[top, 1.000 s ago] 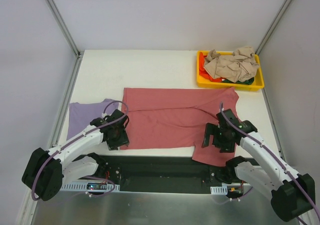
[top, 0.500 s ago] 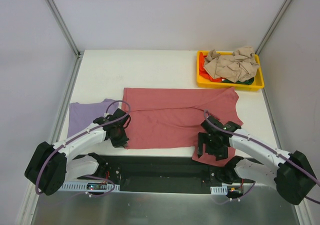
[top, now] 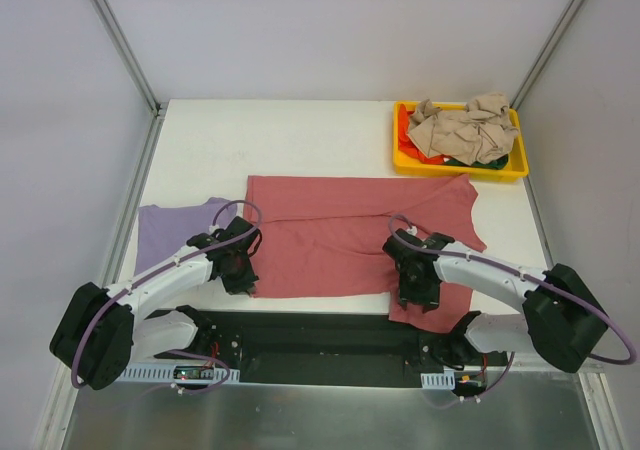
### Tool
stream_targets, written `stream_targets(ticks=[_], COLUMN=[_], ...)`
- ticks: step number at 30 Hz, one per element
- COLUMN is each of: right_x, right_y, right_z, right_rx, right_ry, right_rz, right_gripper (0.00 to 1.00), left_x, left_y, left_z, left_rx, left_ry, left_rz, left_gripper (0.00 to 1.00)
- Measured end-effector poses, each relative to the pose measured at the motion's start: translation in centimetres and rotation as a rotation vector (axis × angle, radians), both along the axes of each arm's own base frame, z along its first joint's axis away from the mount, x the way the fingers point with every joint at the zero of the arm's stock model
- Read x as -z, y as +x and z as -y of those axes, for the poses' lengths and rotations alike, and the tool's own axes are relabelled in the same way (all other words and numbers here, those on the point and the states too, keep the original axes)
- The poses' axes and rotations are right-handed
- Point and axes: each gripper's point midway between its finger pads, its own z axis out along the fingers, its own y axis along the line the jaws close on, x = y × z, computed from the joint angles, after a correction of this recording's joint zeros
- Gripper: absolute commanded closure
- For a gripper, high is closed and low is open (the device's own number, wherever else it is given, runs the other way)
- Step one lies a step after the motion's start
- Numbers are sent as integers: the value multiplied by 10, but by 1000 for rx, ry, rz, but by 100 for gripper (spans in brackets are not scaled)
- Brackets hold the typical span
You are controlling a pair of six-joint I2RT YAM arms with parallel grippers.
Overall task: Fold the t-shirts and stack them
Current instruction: Grap the side of the flattened tshirt closest away from the robot with both arms, then fold the other side of the tshirt into a rectangle
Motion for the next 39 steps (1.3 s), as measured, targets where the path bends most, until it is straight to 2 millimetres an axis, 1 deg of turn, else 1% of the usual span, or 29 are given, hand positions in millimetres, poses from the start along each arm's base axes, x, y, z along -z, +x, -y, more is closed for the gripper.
stream_targets(ticks=[1,2,4,5,7,8,14,16,21,26,30,31,33,36,39], right_x=[0,0,0,0,0,0,-3,-10,-34,-53,-64,-65,-65,-65,-69], right_y=[3,6,9,10,11,11,13,17,36,56,66,65,56,34,16], right_z=[0,0,0,1,1,1,4,4,-1,6,7,5,5,12,16], right_rx=[-3,-1,-1,-3,-9,-14,-36,-51,-75,-78,-104,-118,-144,-176,-202], right_ry=[-9,-17,-24,-27,-30,-32,-43,-54,-42,-53,-52,-42,-27,-14,-2], right_rz=[6,16,27,30,35,36,40,44,80,94,91,86,43,-29,-75], right_gripper=[64,69,73,79,98,100,100,100,100,100,100,100,100,100,100], left_x=[0,0,-1,-1,-1,-2,-7,-11,-27,-43,-56,-58,-61,-65,-61], left_y=[0,1,3,4,7,8,15,20,35,51,63,63,60,49,35], left_z=[0,0,-1,-1,-1,-1,0,2,11,15,16,16,12,7,3], left_rx=[1,3,9,14,19,21,19,18,17,12,-10,-13,-19,-26,-27], left_ry=[0,0,8,11,16,16,23,16,-11,-20,-30,-31,-30,-42,-54], left_rz=[2,3,11,15,22,26,55,70,121,178,210,215,215,222,201], left_gripper=[100,100,100,100,100,100,100,100,100,100,100,100,100,100,100])
